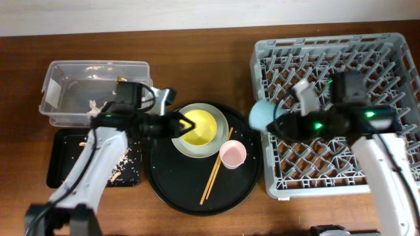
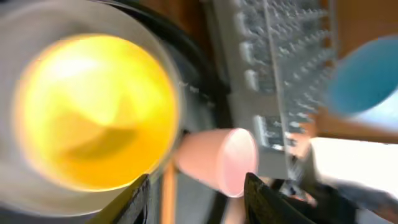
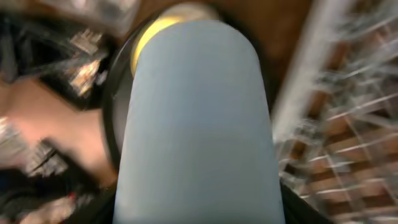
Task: Sort waste into correct bins and load items into the dishwasher rack
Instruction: 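Place the blue cup upside down in the rack with the right gripper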
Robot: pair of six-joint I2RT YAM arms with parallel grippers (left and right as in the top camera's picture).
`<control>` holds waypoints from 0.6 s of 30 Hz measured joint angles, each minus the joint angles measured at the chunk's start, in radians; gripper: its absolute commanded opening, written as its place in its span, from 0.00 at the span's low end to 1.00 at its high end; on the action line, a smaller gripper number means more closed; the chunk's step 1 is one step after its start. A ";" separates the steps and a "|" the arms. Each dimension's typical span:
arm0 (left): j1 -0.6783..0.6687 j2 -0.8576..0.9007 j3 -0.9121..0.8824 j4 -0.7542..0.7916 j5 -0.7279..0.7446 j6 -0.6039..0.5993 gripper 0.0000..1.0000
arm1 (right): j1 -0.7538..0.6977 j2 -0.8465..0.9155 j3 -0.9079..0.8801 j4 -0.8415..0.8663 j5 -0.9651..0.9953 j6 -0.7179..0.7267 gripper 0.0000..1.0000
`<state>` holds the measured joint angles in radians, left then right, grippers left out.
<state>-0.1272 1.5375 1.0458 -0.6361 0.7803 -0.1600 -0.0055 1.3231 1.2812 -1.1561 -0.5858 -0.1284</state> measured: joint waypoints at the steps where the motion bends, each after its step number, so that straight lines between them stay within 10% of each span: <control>1: 0.016 -0.032 0.000 -0.040 -0.039 0.014 0.45 | -0.015 0.000 0.035 -0.028 0.032 0.003 0.26; 5: 0.088 -0.186 0.000 -0.138 -0.230 0.056 0.45 | -0.114 -0.004 0.174 -0.153 0.217 0.031 0.04; 18: 0.105 -0.232 0.000 -0.159 -0.351 0.067 0.45 | -0.217 0.295 0.180 -0.265 0.477 0.129 0.04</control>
<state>-0.0227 1.3052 1.0454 -0.7948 0.4290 -0.0933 -0.2230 1.6184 1.4612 -1.4208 -0.1089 0.0010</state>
